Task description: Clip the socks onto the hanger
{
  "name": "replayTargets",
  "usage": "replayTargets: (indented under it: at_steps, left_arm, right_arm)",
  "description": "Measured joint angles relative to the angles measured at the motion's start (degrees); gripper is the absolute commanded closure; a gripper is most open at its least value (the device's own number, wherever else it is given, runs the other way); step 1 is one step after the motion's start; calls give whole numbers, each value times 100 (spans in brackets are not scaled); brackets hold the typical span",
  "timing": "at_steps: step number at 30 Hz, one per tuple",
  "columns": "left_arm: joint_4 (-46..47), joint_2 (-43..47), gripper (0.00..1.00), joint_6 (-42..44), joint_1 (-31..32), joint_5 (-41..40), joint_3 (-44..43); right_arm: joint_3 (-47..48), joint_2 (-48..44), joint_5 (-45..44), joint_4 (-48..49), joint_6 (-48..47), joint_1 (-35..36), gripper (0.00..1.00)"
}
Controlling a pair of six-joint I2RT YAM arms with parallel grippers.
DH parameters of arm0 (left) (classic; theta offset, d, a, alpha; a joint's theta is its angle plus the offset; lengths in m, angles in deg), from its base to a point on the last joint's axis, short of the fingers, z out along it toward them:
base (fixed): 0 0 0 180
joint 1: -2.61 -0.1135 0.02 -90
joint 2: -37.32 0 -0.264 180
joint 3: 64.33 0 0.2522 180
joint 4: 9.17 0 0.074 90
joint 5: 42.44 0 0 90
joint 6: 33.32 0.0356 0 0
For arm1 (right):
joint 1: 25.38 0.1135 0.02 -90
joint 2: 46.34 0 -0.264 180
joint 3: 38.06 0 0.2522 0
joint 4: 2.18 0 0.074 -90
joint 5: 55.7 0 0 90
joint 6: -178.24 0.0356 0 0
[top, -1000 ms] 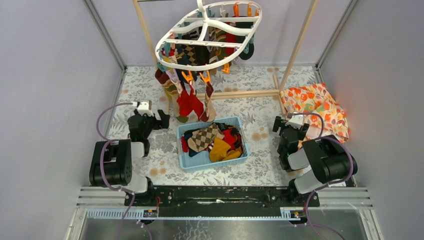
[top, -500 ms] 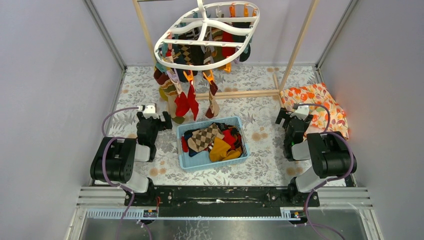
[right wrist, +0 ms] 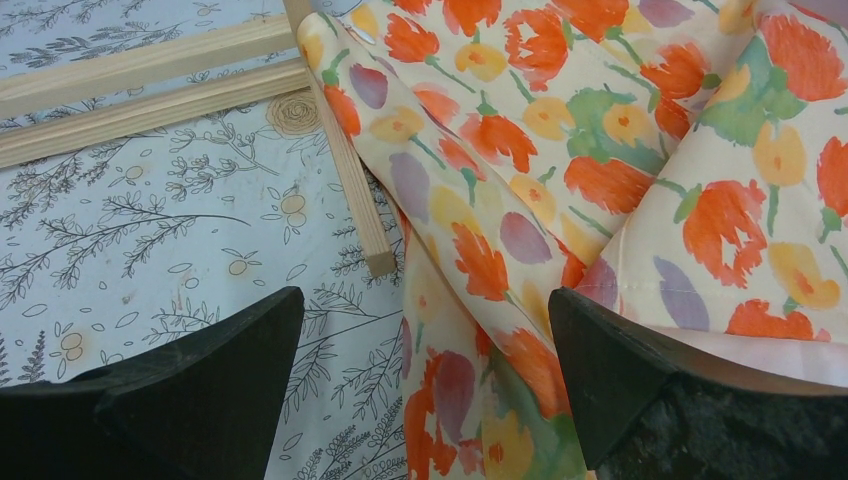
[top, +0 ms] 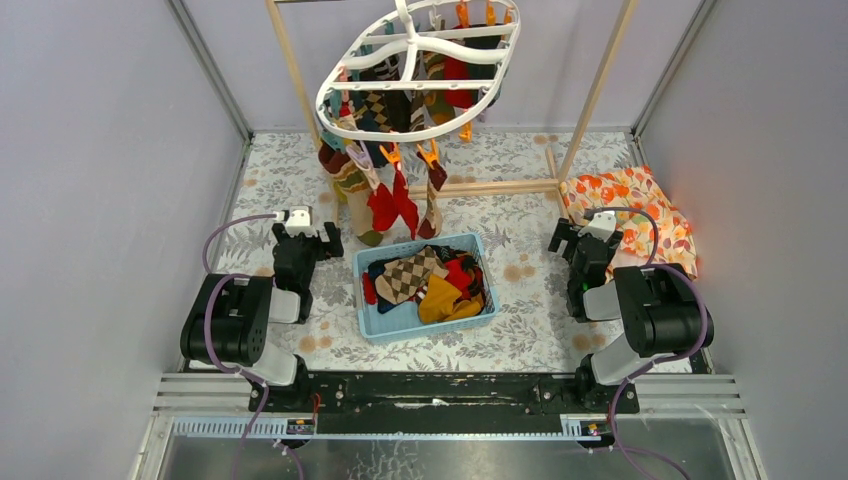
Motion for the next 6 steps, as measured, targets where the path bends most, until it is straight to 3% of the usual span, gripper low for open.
replayTargets:
  at_steps: [6]
  left_arm:
    - [-2,-4,1,13,4,-2,0]
  right_arm:
    - [0,0,2,0,15,-4,0]
